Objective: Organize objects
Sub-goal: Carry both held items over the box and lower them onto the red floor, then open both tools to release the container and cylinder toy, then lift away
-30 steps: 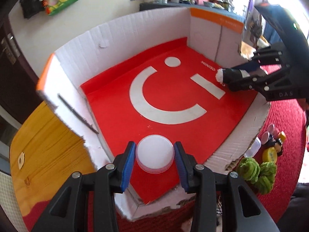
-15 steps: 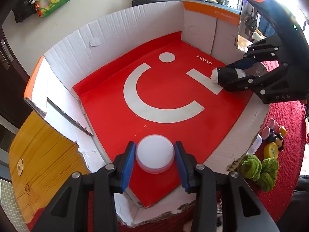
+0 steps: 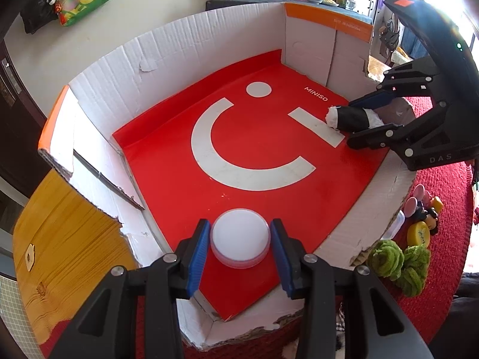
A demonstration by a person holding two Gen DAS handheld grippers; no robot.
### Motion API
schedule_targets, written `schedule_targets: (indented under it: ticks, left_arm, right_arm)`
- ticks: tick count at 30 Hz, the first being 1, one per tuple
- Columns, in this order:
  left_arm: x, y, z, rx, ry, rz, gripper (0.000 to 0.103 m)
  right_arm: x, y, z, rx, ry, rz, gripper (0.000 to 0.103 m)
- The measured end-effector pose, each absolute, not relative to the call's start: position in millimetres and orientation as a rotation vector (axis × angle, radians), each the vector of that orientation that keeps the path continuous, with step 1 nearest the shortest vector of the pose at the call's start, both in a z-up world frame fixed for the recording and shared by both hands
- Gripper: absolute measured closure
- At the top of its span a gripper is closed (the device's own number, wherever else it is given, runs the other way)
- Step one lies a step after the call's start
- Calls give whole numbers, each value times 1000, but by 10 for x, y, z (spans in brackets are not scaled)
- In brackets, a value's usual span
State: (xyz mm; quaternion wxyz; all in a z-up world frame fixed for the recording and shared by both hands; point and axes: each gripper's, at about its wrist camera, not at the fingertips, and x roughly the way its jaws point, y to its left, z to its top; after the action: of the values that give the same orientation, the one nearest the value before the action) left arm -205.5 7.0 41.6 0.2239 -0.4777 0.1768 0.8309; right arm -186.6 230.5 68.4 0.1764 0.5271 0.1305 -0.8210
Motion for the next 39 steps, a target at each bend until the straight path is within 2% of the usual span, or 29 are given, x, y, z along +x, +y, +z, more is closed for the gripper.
schedule_targets:
  ticks: [6, 21, 23, 33, 39]
  left_arm:
    - [-2054, 67, 425, -1321, 483, 2292, 59]
    - [-2043, 30, 465, -1326, 415, 2300, 57]
    - [-2029, 19, 490, -1319, 397, 2311, 52]
    - [-1865, -44, 765, -1229, 322, 2397, 49]
    - [-1651, -103, 1010, -1141, 254, 2462, 42]
  right_arm:
    - [-1853, 2317, 694, 1493, 365, -2325, 58]
    - [-1748, 2338, 818, 1461, 331, -2351, 48]
    - [-1714, 2344, 873, 1443, 319, -2365, 48]
    - [-1617, 2380, 1196, 1320, 274, -2446, 41]
    - [-1497, 2356, 1424, 1223, 245, -2514, 34]
